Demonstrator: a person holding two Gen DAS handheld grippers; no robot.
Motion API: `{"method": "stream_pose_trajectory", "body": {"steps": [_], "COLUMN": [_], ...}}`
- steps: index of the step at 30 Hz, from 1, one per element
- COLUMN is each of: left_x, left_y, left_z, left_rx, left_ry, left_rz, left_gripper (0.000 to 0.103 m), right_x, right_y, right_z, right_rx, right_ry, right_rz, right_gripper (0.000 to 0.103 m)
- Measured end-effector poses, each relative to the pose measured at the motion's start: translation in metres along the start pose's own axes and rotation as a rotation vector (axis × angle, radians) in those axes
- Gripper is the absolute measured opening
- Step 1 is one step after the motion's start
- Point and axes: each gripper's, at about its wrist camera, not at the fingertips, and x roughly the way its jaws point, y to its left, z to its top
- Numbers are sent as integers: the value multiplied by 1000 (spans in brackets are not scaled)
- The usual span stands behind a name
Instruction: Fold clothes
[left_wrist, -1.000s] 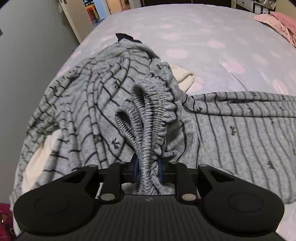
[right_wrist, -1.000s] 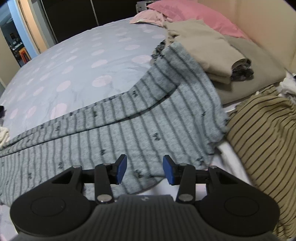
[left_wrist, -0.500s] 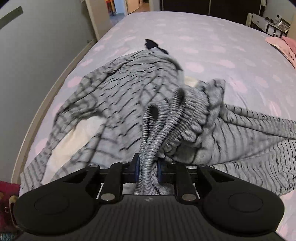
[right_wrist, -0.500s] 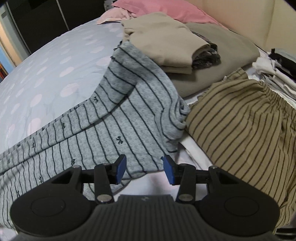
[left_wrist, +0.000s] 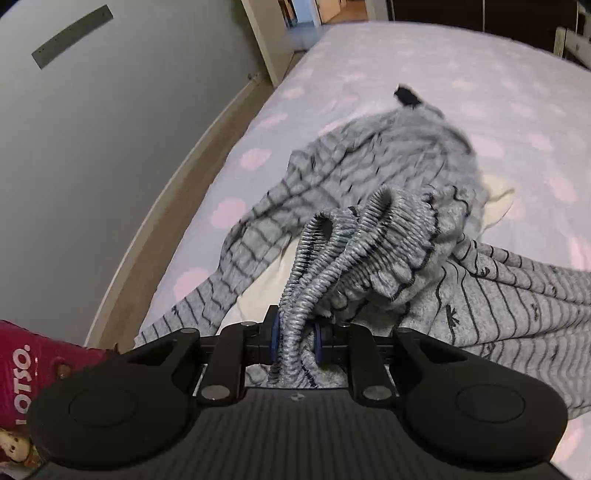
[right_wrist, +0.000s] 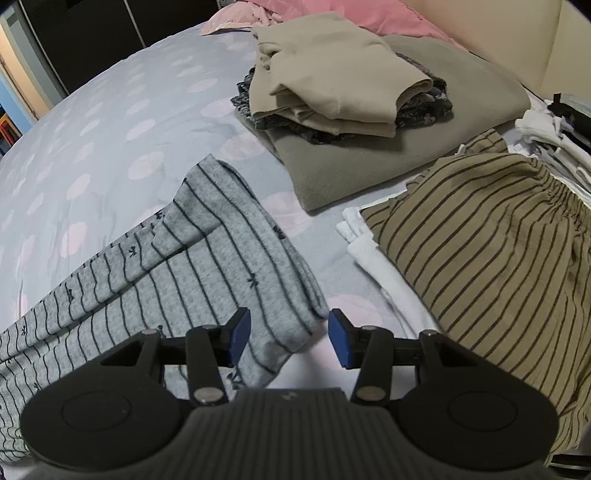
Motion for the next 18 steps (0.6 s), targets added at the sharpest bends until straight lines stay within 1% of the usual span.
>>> {"method": "stream_pose_trajectory", "body": {"steps": [6, 9, 11, 15, 17, 18], "left_x": [25, 34, 39, 53, 56, 58], "left_y": [-15, -20, -23, -16, -10, -9], "left_z": [-14, -17, -20, -28, -31, -32], "left_rx": [-45, -54, -61, -86, -106, -104], "left_ry": [-20, -26, -30, 6, 13, 14], "left_rz": [69, 106, 130, 142, 146, 144], "left_gripper": [16, 17, 18, 24, 33, 33], "right_x": [7, 16, 23, 42, 52, 56], "right_y": [9, 15, 20, 36, 48, 55], "right_z": [11, 22, 30, 47, 54, 58], "right_rx": [-64, -102, -104, -77, -79, -84], "right_ry": [-51, -49, -42, -9, -2, 1], "right_rz": [23, 47, 74, 107, 115, 117], "right_gripper": [50, 49, 49, 48, 48, 48]}}
